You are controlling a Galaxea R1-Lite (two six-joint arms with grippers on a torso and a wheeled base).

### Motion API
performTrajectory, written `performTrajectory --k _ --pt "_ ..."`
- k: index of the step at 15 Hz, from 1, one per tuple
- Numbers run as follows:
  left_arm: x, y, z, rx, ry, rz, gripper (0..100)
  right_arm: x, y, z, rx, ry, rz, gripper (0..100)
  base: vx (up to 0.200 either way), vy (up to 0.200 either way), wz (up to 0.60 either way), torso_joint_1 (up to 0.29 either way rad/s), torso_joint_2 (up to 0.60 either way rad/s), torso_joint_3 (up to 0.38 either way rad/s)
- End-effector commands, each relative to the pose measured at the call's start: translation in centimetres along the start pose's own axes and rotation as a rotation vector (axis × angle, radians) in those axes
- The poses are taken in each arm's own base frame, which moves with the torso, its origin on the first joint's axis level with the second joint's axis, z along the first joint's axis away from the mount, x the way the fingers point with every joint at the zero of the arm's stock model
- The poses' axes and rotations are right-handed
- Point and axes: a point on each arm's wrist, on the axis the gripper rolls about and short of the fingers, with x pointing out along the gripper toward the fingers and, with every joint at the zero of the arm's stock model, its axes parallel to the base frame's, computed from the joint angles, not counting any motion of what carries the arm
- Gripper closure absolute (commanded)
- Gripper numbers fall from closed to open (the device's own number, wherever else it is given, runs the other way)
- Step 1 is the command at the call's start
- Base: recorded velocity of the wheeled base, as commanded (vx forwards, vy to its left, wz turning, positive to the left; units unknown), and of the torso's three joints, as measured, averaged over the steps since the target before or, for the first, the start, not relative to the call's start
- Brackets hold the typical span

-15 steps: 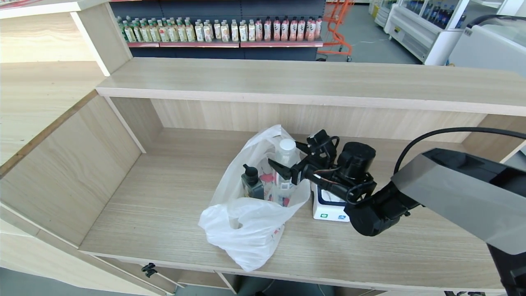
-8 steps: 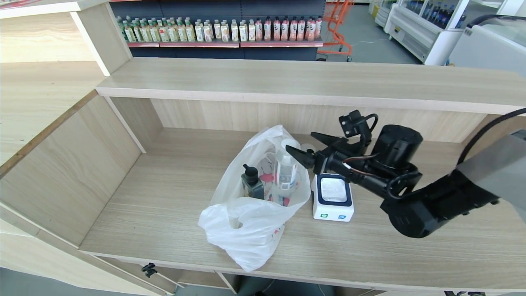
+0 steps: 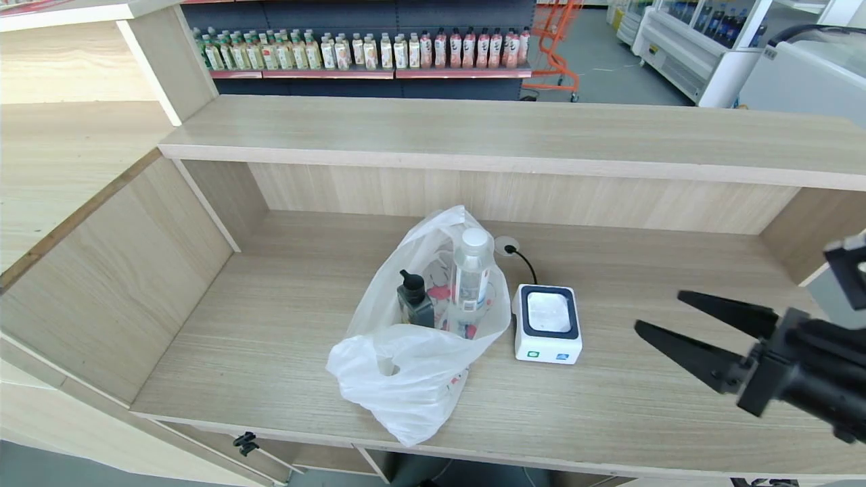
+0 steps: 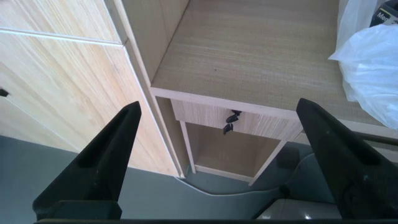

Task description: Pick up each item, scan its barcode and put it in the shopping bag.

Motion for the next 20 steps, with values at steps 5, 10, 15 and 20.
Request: performTrajectory --k 5,10,15,20 --pt "0.0 0.0 0.0 0.000 -0.001 0.001 0 -16.2 4.9 -11.3 -0.130 -0.058 -0.437 0 0.000 0.000 0.00 0.000 0.00 0.000" --pt "0.0 0.0 0.0 0.000 -0.001 0.001 0 -16.5 4.7 -11.1 -0.166 -0.113 -0.575 0 0.000 0.000 0.00 0.000 0.00 0.000" --pt "0.0 0.0 0.0 0.000 -0.001 0.001 0 -16.5 4.5 -11.6 -0.108 -0.075 -0.626 0 0.000 0.000 0.00 0.000 0.00 0.000" --pt "0.0 0.0 0.0 0.000 -0.001 0.001 0 -16.5 4.5 -11.6 -0.102 -0.077 -0.626 100 0.000 0.000 0.00 0.000 0.00 0.000"
